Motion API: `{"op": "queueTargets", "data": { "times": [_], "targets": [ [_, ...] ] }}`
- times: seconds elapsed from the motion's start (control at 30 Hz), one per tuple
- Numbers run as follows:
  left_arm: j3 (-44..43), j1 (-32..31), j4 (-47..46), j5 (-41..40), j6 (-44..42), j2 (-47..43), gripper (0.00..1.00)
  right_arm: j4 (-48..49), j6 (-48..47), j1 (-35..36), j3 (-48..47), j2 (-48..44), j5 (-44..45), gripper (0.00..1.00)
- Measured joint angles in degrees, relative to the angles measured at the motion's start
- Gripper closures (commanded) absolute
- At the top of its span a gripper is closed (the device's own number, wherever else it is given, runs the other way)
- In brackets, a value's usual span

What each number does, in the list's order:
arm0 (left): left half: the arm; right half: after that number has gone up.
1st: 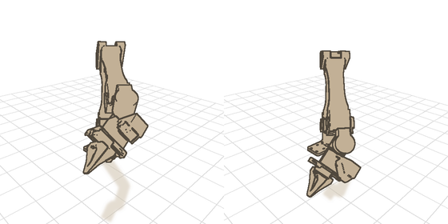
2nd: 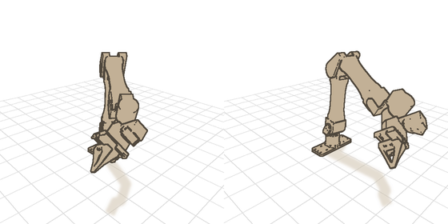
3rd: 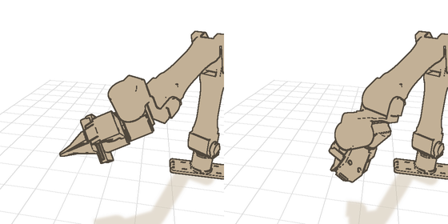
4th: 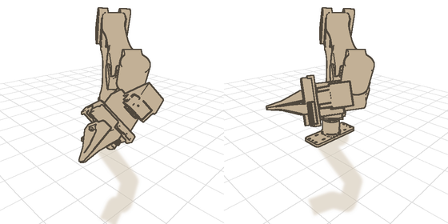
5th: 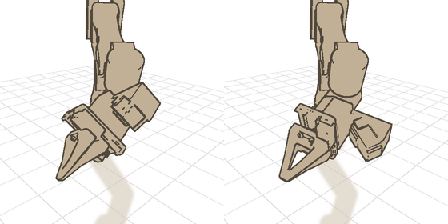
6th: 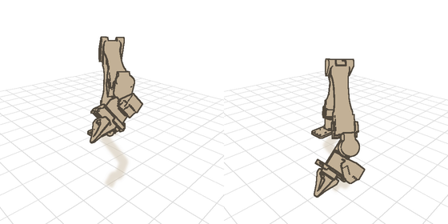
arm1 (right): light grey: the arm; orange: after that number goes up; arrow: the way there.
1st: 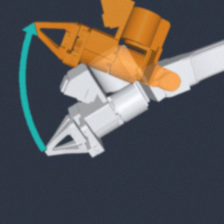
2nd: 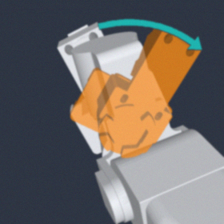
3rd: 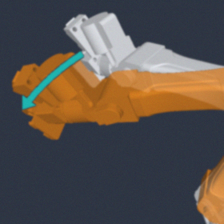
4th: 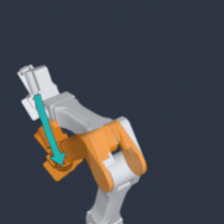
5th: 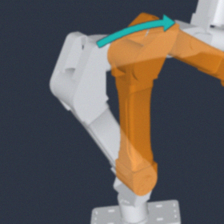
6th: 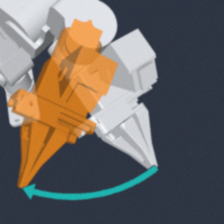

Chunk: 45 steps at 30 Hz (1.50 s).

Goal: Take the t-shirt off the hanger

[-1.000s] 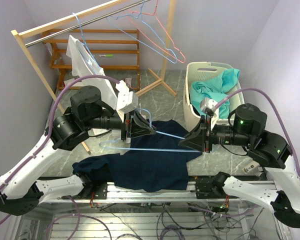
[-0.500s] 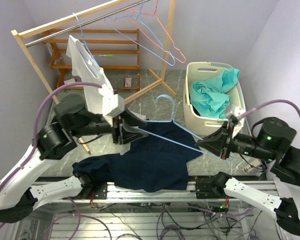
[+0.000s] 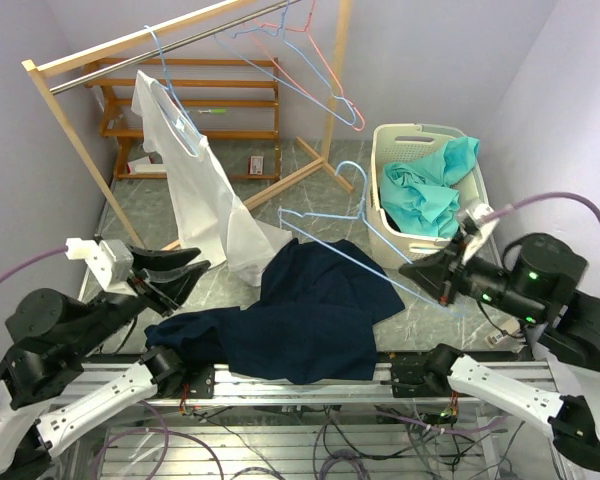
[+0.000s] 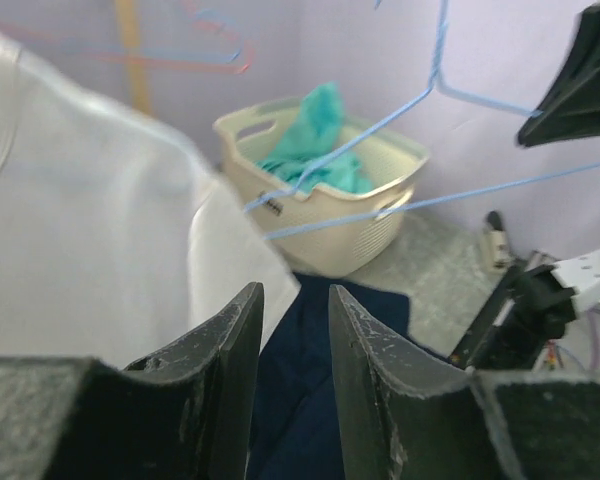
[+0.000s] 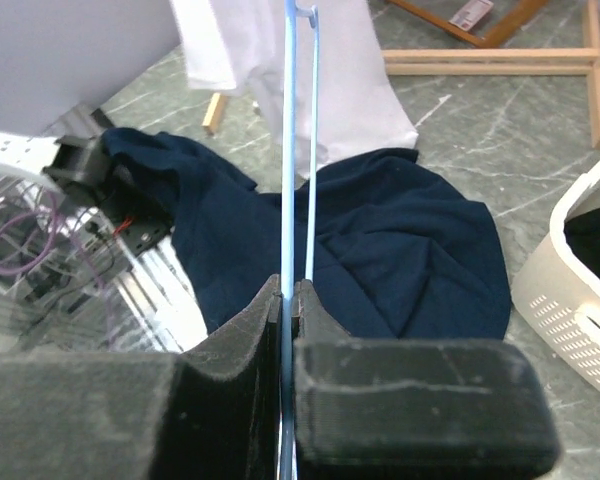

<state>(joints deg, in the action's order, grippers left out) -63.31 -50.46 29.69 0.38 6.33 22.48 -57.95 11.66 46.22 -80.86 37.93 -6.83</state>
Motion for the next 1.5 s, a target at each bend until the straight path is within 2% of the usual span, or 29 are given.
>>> {"op": "queueTargets", "data": {
  "times": [0.13, 0.33, 0.47, 0.53, 0.7, 0.9, 1.23, 1.27, 1.33, 1.4, 1.5],
  "targets": [
    [8.2, 0.0, 1.8, -8.7, 2.4, -6.0, 0.58, 5.4, 0.7, 0.0, 2.0, 6.2, 3.2, 1.00],
    [13.0, 0.0, 5.1, -16.0, 5.6, -12.2, 0.57, 17.9, 0.7, 0.0, 0.8, 22.3, 7.4, 1.00],
    [15.2, 0.0, 6.3, -19.2, 7.7, -16.6, 0.56, 26.0, 0.1, 0.0, -3.8, 33.0, 12.1, 1.00],
    [15.9, 0.0, 6.9, -20.2, 8.6, -18.5, 0.51, 30.6, -0.3, 0.0, -7.0, 37.5, 14.1, 1.00],
    [17.2, 0.0, 7.1, -22.4, 10.4, -20.5, 0.51, 40.3, -1.6, -0.2, -14.6, 44.9, 17.0, 1.00],
    [18.2, 0.0, 7.5, -22.8, 11.1, -20.0, 0.50, 47.0, -3.0, -1.8, -28.1, 55.0, 15.6, 1.00],
    [18.5, 0.0, 7.5, -23.3, 11.5, -19.0, 0.49, 48.4, -1.3, -6.1, -36.6, 67.2, 9.2, 1.00],
    [18.5, 0.0, 7.5, -23.4, 11.6, -19.0, 0.49, 48.4, -0.9, -6.4, -36.7, 67.8, 8.7, 0.96],
    [18.5, 0.0, 7.5, -23.8, 11.8, -19.0, 0.49, 48.2, -0.1, -7.1, -36.6, 68.1, 7.9, 0.74],
    [18.5, 0.0, 7.5, -24.2, 12.0, -19.1, 0.48, 48.6, 0.6, -7.5, -35.1, 67.6, 7.1, 0.58],
    [18.5, 0.0, 7.6, -24.7, 12.2, -19.3, 0.48, 49.5, 1.2, -7.4, -28.0, 63.3, 6.0, 0.48]
  ]
}}
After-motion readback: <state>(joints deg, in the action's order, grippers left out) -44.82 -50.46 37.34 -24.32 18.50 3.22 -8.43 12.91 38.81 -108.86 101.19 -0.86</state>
